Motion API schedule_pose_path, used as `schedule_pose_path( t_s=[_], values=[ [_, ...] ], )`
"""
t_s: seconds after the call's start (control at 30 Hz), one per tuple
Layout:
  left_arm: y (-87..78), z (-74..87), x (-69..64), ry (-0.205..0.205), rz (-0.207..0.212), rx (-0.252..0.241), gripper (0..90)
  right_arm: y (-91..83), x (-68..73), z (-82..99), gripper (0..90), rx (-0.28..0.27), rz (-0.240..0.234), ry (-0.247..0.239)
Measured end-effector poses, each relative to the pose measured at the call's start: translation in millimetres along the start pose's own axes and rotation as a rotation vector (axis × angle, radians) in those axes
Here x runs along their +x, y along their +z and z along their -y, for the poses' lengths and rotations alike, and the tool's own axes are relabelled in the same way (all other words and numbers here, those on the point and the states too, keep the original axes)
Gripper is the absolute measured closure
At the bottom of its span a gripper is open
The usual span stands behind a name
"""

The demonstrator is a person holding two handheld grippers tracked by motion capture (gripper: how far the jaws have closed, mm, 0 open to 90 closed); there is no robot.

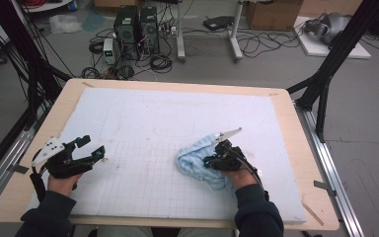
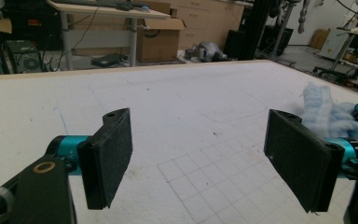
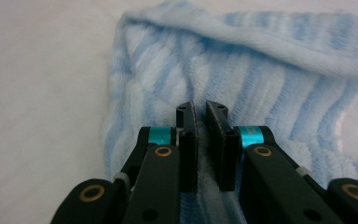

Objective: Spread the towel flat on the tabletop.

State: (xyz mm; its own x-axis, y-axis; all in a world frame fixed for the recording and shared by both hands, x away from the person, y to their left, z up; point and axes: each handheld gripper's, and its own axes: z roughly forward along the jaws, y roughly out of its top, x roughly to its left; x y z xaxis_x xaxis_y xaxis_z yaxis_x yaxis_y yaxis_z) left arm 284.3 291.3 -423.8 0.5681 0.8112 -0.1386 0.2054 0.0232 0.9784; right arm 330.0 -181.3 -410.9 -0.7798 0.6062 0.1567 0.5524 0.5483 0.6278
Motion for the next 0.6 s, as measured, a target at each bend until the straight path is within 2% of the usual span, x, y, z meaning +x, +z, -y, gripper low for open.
schedule_pose_path(
  t_s=[0.07,0.17,0.2,0.23,0.3,0.33,0.37,0.4,0.43,0.47,0.6],
  values=[
    [0.3,-0.1,0.3,-0.004,-0.001,-0.001,24.0,4.0,11.5,-3.2,82.9,-0.030,-0.030,-0.042],
    [0.7,0.1,0.9,-0.004,0.000,0.000,24.0,6.3,17.2,-7.7,79.2,-0.081,-0.013,-0.066],
    [0.7,0.1,0.9,-0.004,0.000,0.000,24.0,6.3,17.2,-7.7,79.2,-0.081,-0.013,-0.066],
    [0.8,0.1,0.9,-0.004,0.003,-0.001,24.0,-0.1,15.8,-11.2,70.0,-0.138,0.024,-0.073],
    [1.3,0.2,1.5,-0.005,0.003,-0.002,24.0,-10.0,13.6,-17.2,45.9,-0.208,0.112,-0.085],
    [1.5,0.1,1.7,-0.007,0.005,-0.002,24.0,-14.2,12.5,-21.6,40.6,-0.238,0.168,-0.107],
    [1.9,0.1,1.8,-0.005,0.006,-0.002,24.0,-17.0,11.7,-27.2,39.4,-0.240,0.200,-0.151],
    [2.2,-0.2,1.7,-0.004,0.006,-0.001,24.0,-16.7,10.8,-32.8,37.7,-0.229,0.215,-0.202],
    [2.5,-0.3,1.5,-0.005,0.006,-0.003,24.0,-13.8,10.0,-38.8,36.0,-0.192,0.229,-0.245],
    [2.8,-0.3,1.4,-0.006,0.007,-0.004,24.0,-10.1,9.2,-42.8,35.6,-0.160,0.224,-0.270],
    [3.1,-0.2,0.8,-0.008,0.010,-0.004,24.0,24.7,8.8,-58.6,26.2,-0.001,0.075,-0.375]
  ],
)
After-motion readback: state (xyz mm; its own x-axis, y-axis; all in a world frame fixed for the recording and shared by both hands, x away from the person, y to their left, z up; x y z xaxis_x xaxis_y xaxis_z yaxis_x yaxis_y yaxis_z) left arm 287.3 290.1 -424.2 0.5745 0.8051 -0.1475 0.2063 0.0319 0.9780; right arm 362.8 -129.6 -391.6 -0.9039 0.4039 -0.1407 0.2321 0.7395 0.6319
